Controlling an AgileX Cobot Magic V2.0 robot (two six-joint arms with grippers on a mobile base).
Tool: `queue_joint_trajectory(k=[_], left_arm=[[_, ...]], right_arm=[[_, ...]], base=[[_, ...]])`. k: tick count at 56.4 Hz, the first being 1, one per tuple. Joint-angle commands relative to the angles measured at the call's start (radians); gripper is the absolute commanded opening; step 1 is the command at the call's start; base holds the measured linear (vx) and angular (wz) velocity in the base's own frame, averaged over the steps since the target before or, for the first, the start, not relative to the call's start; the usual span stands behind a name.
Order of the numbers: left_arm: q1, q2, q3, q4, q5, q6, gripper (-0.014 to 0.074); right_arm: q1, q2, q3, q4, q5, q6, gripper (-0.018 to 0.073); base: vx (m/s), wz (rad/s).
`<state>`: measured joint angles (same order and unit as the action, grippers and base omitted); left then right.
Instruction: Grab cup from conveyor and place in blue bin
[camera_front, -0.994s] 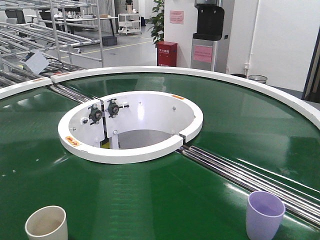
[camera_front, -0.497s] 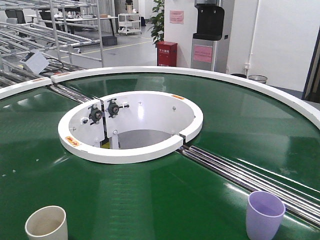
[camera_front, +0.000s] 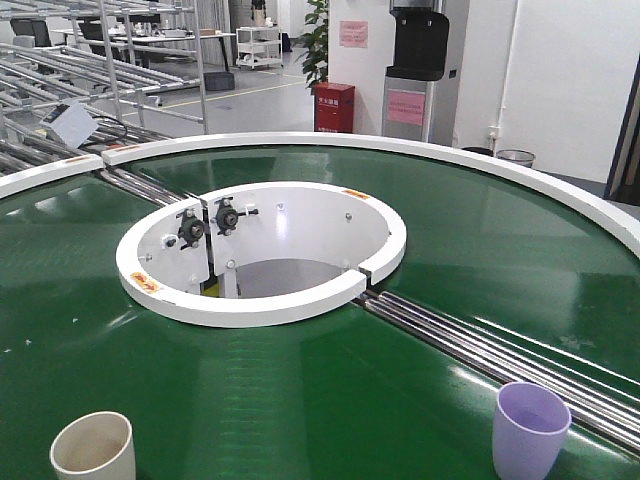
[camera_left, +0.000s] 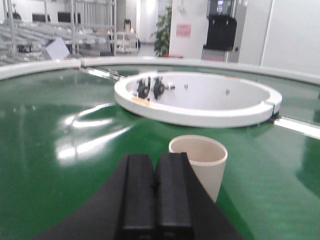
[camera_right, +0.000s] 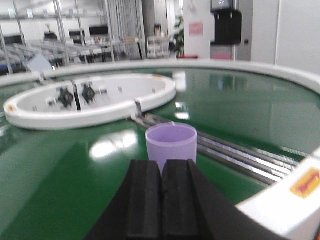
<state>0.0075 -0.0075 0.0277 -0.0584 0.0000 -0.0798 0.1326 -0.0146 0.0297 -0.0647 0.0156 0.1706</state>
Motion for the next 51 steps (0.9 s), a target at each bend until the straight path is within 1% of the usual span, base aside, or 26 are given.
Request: queue_joint_trajectory(k=[1, 3, 4, 5, 7, 11, 13, 15, 20, 25, 28, 35, 41, 45, 51], left_arm=[[0.001, 0.003, -0.01, -0.004, -0.23, -0.064, -0.0006], [0.001, 0.003, -0.031, -0.003, -0.285, -0.102, -0.0006], [0.001, 0.003, -0.043, -0.003, -0.302, -0.108, -0.0006], [0.001, 0.003, -0.065, -0.001, -0.304, -0.11, -0.0006], [0.001, 0.008, -0.123, 0.006, -0.274, -0.095, -0.0006], [0.001, 0.038, -0.262, 0.051, -0.128, -0.028, -0.0006], [0.001, 0.069, -0.346, 0.085, -0.037, 0.032, -0.0006], [0.001, 0.101, -0.417, 0.087, 0.032, 0.059, -0.0006], [0.001, 0.213, -0.578, 0.082, 0.188, 0.063, -0.0006], [0.001, 0.343, -0.689, 0.082, 0.328, 0.063, -0.0006], [0.001, 0.417, -0.722, 0.082, 0.375, 0.063, -0.0003], [0.001, 0.554, -0.732, 0.083, 0.39, 0.065, 0.0005], [0.001, 0.641, -0.732, 0.083, 0.387, 0.066, 0.0038], [0.001, 0.691, -0.732, 0.083, 0.383, 0.07, 0.009], [0.001, 0.749, -0.732, 0.083, 0.365, 0.094, 0.0216]], right_arm=[[-0.001, -0.007, 0.004, -0.003, -0.152, 0.012, -0.0009], [-0.001, -0.007, -0.017, -0.004, -0.15, 0.012, -0.0009], [-0.001, -0.006, -0.033, -0.009, -0.146, 0.008, -0.0009], [-0.001, -0.006, -0.045, -0.013, -0.141, 0.005, -0.0009], [-0.001, 0.003, -0.093, -0.032, -0.117, 0.0, -0.0009], [-0.001, 0.045, -0.186, -0.067, -0.047, -0.001, -0.0009], [-0.001, 0.095, -0.251, -0.106, 0.01, -0.001, -0.0009], [-0.001, 0.139, -0.307, -0.139, 0.057, -0.001, -0.0009], [-0.001, 0.26, -0.436, -0.193, 0.132, -0.001, -0.0009], [-0.001, 0.409, -0.519, -0.229, 0.134, -0.001, -0.0009], [-0.001, 0.498, -0.551, -0.239, 0.133, -0.001, -0.0007], [-0.001, 0.672, -0.602, -0.238, 0.134, 0.003, 0.0001], [-0.001, 0.767, -0.635, -0.238, 0.134, 0.013, 0.0033], [-0.001, 0.802, -0.651, -0.238, 0.131, 0.015, 0.0074], [-0.001, 0.835, -0.652, -0.238, 0.09, 0.015, 0.0155]], base=[[0.0, 0.0], [0.0, 0.0], [0.0, 0.0], [0.0, 0.0], [0.0, 0.0], [0.0, 0.0], [0.0, 0.0], [0.0, 0.0], [0.0, 0.0], [0.0, 0.0], [0.0, 0.0], [0.0, 0.0], [0.0, 0.0], [0.0, 0.0], [0.0, 0.0]])
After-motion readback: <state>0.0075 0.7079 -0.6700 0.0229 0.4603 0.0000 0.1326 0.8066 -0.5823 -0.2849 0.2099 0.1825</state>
